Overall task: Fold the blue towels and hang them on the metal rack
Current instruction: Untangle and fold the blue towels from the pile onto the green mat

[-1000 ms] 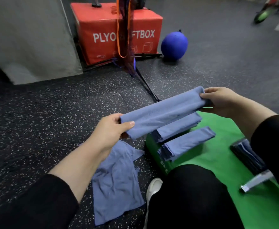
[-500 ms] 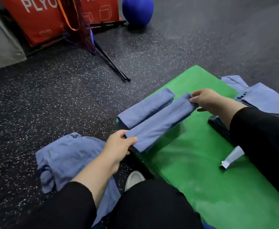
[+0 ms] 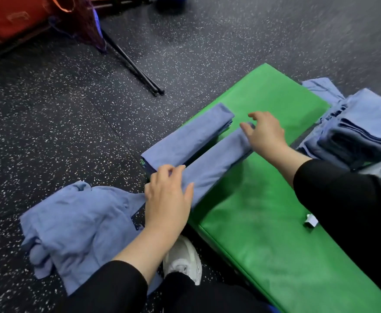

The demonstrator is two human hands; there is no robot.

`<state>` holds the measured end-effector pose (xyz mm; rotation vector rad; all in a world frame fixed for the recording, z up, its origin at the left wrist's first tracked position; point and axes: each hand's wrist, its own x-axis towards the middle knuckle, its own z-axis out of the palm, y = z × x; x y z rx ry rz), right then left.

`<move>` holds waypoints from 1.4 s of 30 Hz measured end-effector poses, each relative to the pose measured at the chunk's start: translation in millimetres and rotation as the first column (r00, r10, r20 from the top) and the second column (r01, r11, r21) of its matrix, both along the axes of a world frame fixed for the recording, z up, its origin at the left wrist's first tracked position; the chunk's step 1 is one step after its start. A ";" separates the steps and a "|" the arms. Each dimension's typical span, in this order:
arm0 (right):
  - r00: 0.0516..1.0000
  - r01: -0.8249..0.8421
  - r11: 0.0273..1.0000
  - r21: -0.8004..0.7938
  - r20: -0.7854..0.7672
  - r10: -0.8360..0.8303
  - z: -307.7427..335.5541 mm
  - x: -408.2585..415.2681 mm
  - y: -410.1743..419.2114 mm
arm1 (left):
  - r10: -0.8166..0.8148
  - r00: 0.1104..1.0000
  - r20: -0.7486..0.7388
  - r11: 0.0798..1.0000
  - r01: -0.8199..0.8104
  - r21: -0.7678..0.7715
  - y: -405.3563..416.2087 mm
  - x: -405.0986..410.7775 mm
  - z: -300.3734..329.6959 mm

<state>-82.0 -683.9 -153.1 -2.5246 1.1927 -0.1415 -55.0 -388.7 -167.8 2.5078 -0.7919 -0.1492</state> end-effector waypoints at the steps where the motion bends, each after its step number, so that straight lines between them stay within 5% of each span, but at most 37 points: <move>1: 0.997 -0.076 0.997 -0.025 -0.009 0.075 -4.9 -3.9 13.3 | -0.082 0.994 0.067 0.997 0.082 0.009 -5.9 -4.7 -1.9; 7: 0.931 -0.247 0.968 -0.035 -0.288 0.226 -31.8 -20.6 43.3 | -0.496 0.868 -0.040 0.770 0.460 0.442 -19.7 -5.8 -20.3; 14: 0.898 -0.261 0.965 0.023 -0.361 0.251 -38.4 -31.8 21.9 | -0.567 0.823 -0.024 0.664 0.474 0.579 -3.4 1.5 -25.3; 25: 0.890 -0.339 0.938 -0.071 -0.346 0.296 -19.1 -24.3 31.4 | -0.497 0.867 0.027 0.800 0.446 0.402 5.3 -1.0 -16.7; 32: 0.867 -0.480 0.870 -0.113 -0.216 0.450 23.7 10.9 76.5 | -0.299 0.954 0.020 0.927 0.285 0.246 51.9 25.2 19.3; 38: 0.759 -0.649 0.755 -0.088 -0.148 0.635 63.3 62.5 153.9 | -0.105 0.994 0.003 0.964 0.101 0.246 134.8 53.2 42.9; 42: 0.586 -0.793 0.608 0.037 -0.222 0.779 93.4 96.9 230.2 | 0.028 1.000 -0.011 0.964 -0.024 0.263 196.5 66.0 48.0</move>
